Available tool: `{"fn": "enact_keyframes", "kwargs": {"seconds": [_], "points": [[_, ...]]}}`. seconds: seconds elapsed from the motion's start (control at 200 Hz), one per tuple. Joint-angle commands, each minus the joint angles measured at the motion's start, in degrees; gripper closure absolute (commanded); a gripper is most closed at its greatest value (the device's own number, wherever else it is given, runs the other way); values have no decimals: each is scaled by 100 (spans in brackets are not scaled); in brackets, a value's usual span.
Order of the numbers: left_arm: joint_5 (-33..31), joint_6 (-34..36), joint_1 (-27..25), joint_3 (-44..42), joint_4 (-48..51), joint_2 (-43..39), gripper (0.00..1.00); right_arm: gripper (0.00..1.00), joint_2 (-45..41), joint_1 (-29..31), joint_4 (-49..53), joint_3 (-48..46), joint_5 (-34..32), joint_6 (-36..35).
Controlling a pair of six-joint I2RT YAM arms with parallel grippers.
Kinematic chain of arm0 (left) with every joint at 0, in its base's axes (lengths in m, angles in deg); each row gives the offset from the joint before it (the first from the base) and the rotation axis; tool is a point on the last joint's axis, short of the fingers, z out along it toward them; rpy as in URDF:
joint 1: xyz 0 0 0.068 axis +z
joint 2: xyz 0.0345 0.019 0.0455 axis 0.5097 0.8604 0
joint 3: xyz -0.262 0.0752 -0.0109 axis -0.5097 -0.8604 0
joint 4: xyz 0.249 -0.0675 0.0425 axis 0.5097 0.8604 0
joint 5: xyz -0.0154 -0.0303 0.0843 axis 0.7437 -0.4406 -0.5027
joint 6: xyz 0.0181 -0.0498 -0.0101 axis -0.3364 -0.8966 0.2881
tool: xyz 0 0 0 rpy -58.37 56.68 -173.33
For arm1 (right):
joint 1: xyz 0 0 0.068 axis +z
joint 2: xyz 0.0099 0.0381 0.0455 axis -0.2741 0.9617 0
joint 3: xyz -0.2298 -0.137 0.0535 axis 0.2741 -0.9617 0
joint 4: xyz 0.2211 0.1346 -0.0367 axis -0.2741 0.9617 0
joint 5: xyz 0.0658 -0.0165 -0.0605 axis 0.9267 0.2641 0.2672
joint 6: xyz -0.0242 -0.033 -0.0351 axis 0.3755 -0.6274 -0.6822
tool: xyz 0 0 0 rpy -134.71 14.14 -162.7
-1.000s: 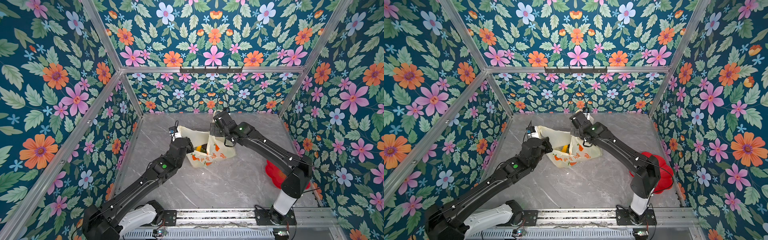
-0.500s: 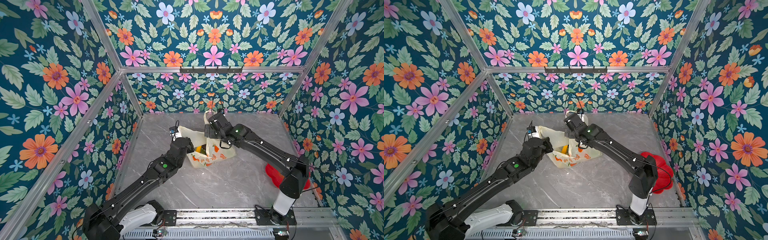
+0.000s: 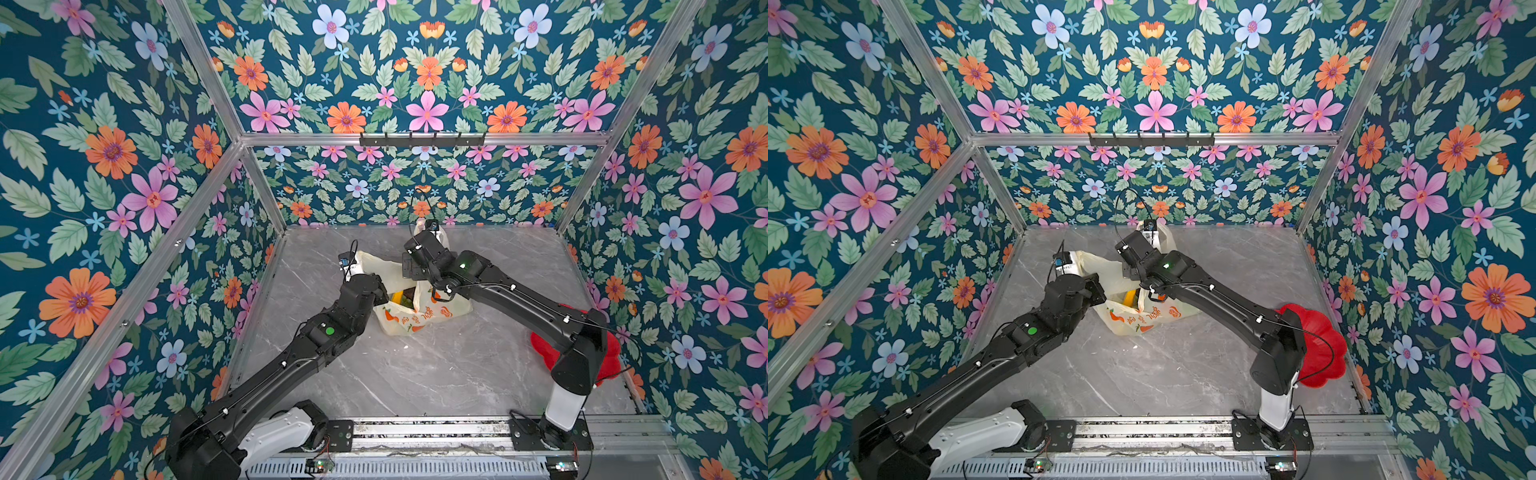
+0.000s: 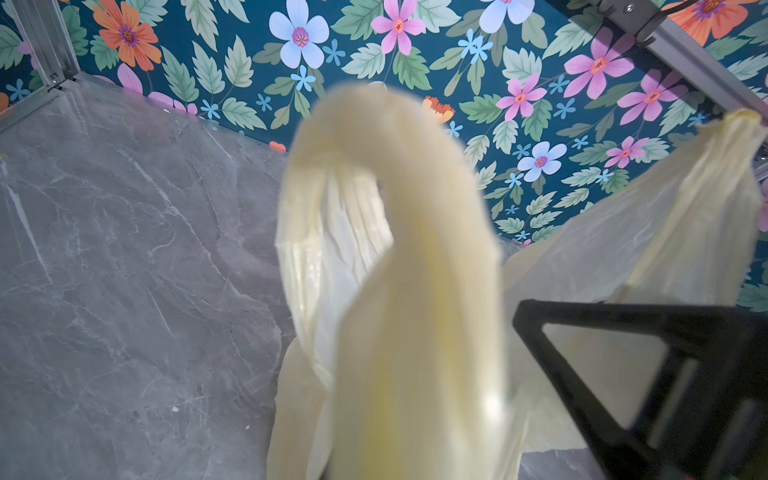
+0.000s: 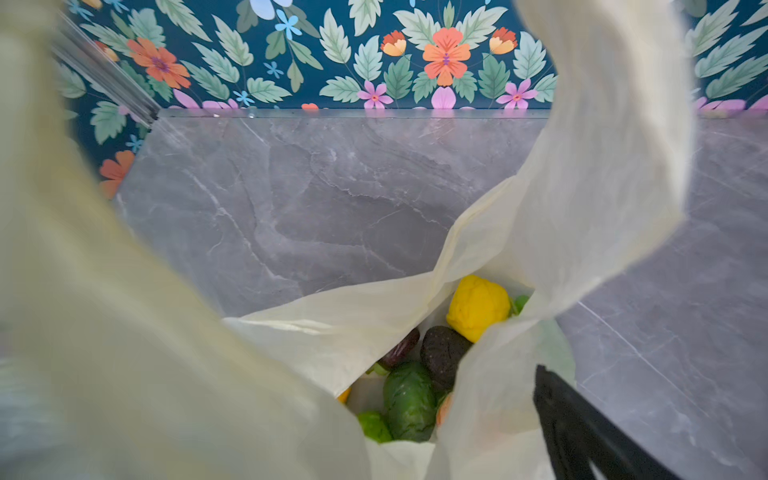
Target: Take the fake fruits out of the plastic bag
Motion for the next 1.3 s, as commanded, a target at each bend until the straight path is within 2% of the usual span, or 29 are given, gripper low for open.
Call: {"fn": "enact_keyframes", "kwargs": {"seconds": [0.0,0.055,0.095,0.23,0.355,0.465,0.535,0.645,0.75,0.805,0.98,1.08,1.18,1.295], "points": [[8,3,1,-34,-97,-50,100,1,226,-98,413,251,-445,71],[-20,-2,-8,-58,-88,-57,100,7,273,-155,358,255,-386,63],[-68,-8,0,-62,-75,-45,100,15,267,-187,339,238,-390,62],[49,-121,273,15,120,141,100,56,-52,-385,98,-202,-487,-1],[852,-256,989,83,-129,436,100,85,-576,-897,-725,-1008,491,-61],[1519,-197,1593,677,-256,1008,100,100,-720,-1448,-1360,-1137,1706,-60],[1930,-169,1883,1252,-381,1466,100,100,-602,-1754,-1446,-851,2307,38],[2564,-312,2243,2150,-456,2038,100,100,-477,-1895,-1359,-322,2523,-59],[2790,-421,2281,2278,-764,2001,100,100,-700,-1891,-1518,-412,2728,-71],[2792,-451,2277,1975,-1056,1763,100,100,-953,-1895,-1781,-848,2822,6],[2837,-700,2281,22,-1947,878,100,100,-1830,-1898,-3119,-2998,3165,731],[2672,-859,2323,-943,-2021,615,100,100,-2023,-1895,-3778,-4037,3187,1212],[2654,-1096,2610,-1714,-2138,660,100,100,-1931,-1905,-4192,-4721,3190,1623],[3357,-1321,3088,-2120,-2436,1150,100,100,-1680,-1904,-4450,-5074,3306,1786]]}}
